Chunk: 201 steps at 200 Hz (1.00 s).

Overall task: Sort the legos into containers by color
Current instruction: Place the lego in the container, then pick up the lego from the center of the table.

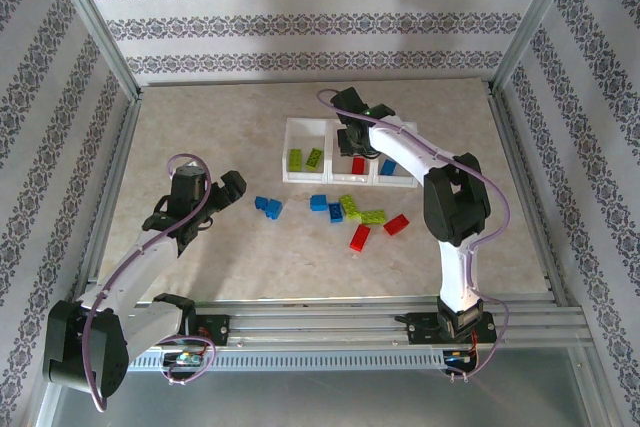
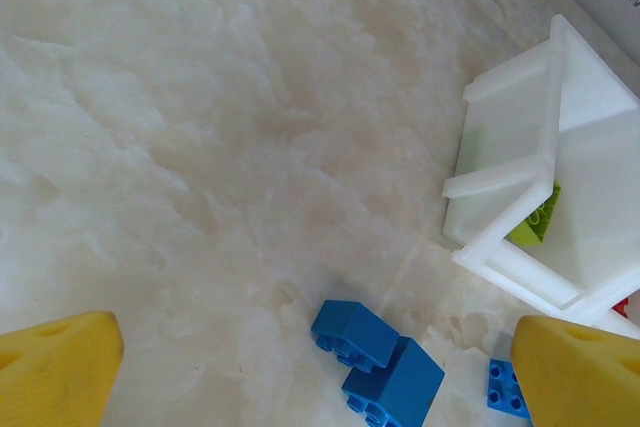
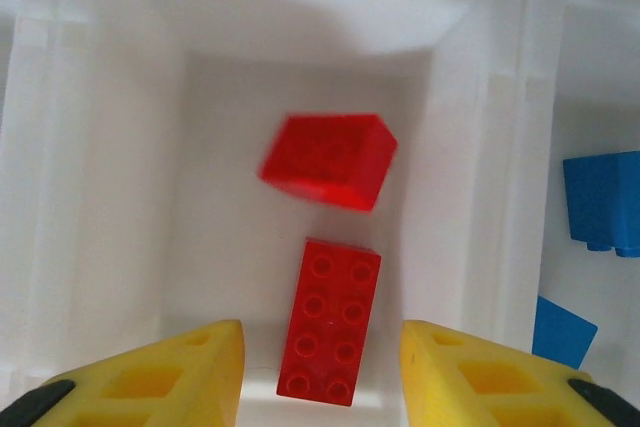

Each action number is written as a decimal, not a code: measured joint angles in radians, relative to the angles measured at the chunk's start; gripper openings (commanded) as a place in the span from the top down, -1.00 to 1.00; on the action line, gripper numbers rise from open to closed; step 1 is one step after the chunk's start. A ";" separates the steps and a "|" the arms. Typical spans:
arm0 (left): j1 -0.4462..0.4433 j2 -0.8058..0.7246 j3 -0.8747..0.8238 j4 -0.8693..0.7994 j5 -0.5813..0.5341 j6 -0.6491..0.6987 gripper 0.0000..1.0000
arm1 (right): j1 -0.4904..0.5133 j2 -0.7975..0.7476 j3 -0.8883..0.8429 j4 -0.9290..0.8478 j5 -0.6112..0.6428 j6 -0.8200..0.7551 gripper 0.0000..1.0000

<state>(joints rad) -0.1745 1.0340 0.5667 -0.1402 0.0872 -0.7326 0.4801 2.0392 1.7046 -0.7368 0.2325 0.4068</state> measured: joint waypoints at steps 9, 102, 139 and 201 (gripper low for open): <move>0.000 0.000 0.001 0.000 0.003 0.006 -1.00 | 0.000 0.000 0.000 0.000 -0.005 0.000 0.07; -0.255 0.154 0.182 -0.021 -0.076 0.087 -0.99 | -0.003 -0.292 -0.280 0.036 -0.016 0.081 -0.16; -0.399 0.328 0.312 -0.039 -0.120 0.109 -0.93 | -0.031 -0.495 -0.475 0.050 0.000 0.159 -0.32; -0.573 0.622 0.595 -0.119 -0.151 0.139 -0.79 | -0.120 -0.807 -0.761 0.045 0.037 0.270 -0.97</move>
<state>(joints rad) -0.7479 1.6562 1.1614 -0.2592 -0.0639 -0.5934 0.3599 1.2320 0.9436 -0.6918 0.2695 0.6773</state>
